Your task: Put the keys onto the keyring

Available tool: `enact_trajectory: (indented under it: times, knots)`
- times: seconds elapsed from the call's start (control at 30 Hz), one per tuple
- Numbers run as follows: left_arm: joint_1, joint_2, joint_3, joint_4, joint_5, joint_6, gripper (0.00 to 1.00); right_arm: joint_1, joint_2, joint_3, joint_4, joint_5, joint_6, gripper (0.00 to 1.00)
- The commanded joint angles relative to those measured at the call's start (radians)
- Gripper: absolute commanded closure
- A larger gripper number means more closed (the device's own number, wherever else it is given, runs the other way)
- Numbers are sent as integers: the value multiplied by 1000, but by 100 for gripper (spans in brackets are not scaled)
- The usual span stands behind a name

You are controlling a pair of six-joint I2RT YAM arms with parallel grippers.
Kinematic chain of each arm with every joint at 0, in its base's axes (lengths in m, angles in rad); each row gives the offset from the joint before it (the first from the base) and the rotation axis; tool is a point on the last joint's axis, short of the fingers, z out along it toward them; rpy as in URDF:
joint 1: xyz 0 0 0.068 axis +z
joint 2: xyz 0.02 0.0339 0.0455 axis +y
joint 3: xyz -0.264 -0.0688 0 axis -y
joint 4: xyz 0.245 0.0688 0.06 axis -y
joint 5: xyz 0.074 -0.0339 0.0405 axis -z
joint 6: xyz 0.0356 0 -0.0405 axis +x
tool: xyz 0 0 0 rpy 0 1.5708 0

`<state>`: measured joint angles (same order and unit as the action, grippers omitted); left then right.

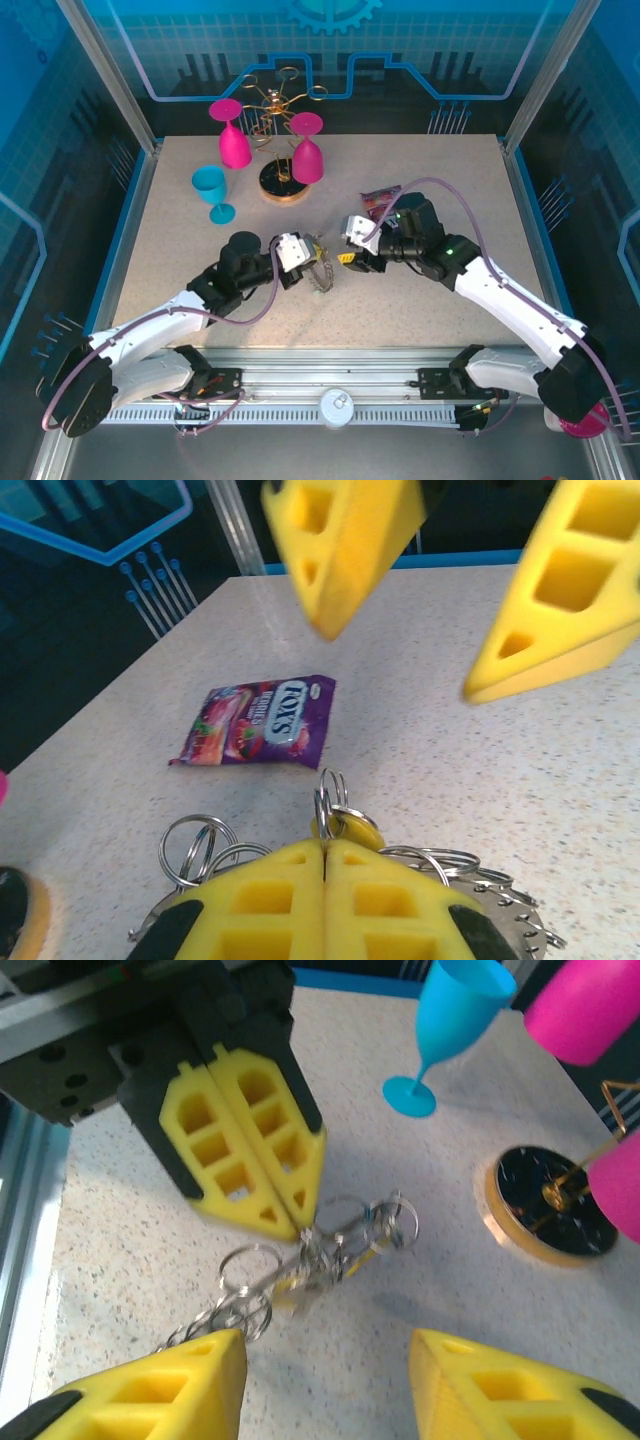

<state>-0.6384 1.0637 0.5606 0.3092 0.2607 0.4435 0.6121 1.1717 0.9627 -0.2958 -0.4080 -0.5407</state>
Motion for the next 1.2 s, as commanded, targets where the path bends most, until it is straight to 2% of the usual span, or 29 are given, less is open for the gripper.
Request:
enact_trajectory:
  times: [0.0,0.17,0.47,0.53,0.6,0.7,0.73,0.77,0.87,0.97,1.07,1.13,1.17]
  knots:
    - [15,-18,47,13,131,-3,100,-9,32,-27,98,-132,-84,57]
    - [18,-9,51,23,163,0,100,-8,71,-30,112,-196,-95,64]
    - [18,5,62,27,202,1,100,-6,109,-41,87,-194,-120,80]
    - [17,8,63,27,209,0,100,-5,107,-39,87,-204,-122,92]
    - [18,12,68,21,202,0,100,-5,105,-32,80,-216,-125,100]
    - [18,31,98,-21,142,-7,100,11,97,-18,46,-219,-146,100]
    - [18,41,115,-45,128,-7,99,19,97,-8,31,-213,-156,100]
    - [18,50,128,-61,119,-9,90,27,98,-1,18,-208,-163,100]
    - [14,76,160,-102,120,7,80,55,105,40,-36,-189,-189,100]
    - [7,93,181,-124,135,28,77,75,121,77,-74,-172,-210,100]
    - [2,104,194,-142,157,51,85,84,134,105,-78,-169,-199,100]
    - [0,105,195,-145,174,64,98,84,132,105,-63,-160,-170,100]
    - [0,102,190,-140,179,67,100,83,123,96,-47,-148,-148,100]
